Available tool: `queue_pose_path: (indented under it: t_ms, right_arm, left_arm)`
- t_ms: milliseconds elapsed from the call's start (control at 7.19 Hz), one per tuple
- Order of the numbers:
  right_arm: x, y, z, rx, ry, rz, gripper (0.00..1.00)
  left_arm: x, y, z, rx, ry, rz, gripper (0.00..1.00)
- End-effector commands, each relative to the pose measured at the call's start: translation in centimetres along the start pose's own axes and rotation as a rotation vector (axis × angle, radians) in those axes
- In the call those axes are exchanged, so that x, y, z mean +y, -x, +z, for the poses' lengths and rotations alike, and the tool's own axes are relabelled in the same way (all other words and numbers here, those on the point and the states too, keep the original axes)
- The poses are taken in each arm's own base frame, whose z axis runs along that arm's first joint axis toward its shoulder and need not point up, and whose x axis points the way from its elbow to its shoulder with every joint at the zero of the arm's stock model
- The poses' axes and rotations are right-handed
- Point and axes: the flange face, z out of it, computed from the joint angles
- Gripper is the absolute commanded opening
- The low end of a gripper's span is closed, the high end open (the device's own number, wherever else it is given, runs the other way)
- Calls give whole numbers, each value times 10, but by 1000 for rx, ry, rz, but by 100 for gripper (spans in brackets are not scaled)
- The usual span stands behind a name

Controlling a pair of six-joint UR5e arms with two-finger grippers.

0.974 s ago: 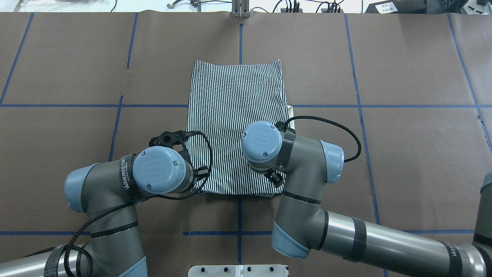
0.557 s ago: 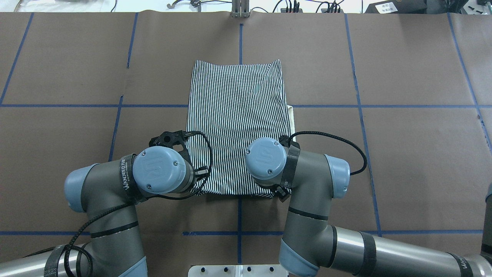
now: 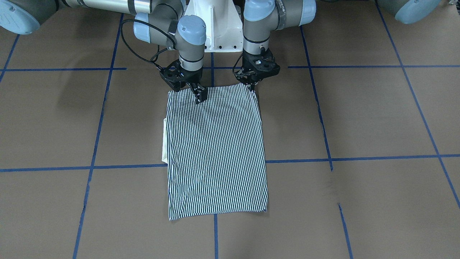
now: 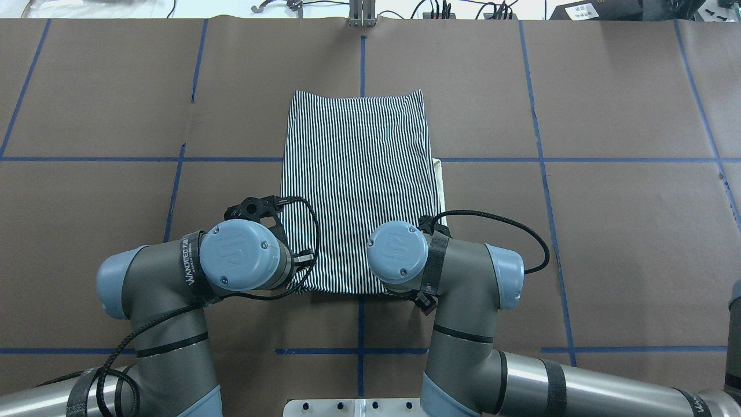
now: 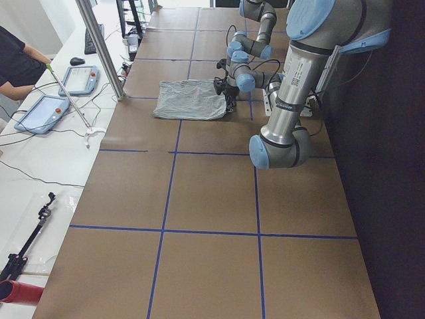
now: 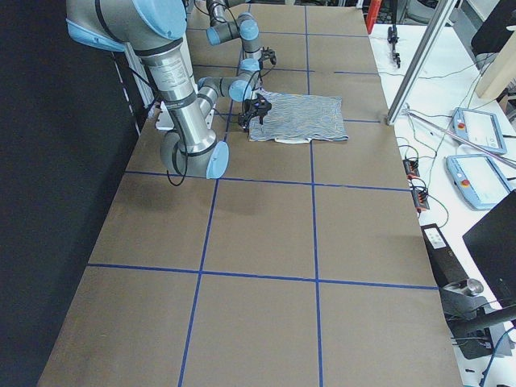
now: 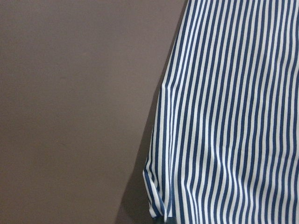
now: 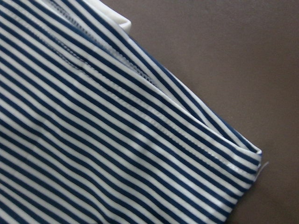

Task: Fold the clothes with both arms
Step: 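Hold both grippers at the shirt's near edge, smoothing it flat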

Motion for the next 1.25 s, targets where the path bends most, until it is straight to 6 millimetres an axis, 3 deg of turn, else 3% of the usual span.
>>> queue_pose_path:
  t_ms: [0,139,278,1113]
  right_arm:
    - [0,1,0,-2,1,-2,35]
    - [-3,3,-1,-4,-1,-9,11]
    - [-5,5,-2,-8,-2,-6,3]
    - [-10,14,-12,-25,3,0,0]
  left_arm:
    - [-2,0,0,0,-2,-2,0]
    - [-2,0,-1,1,-2,0,0]
    - [-2,0,-1,1,-2,0,0]
    - [-2,-1,-1,1,-2,1,0]
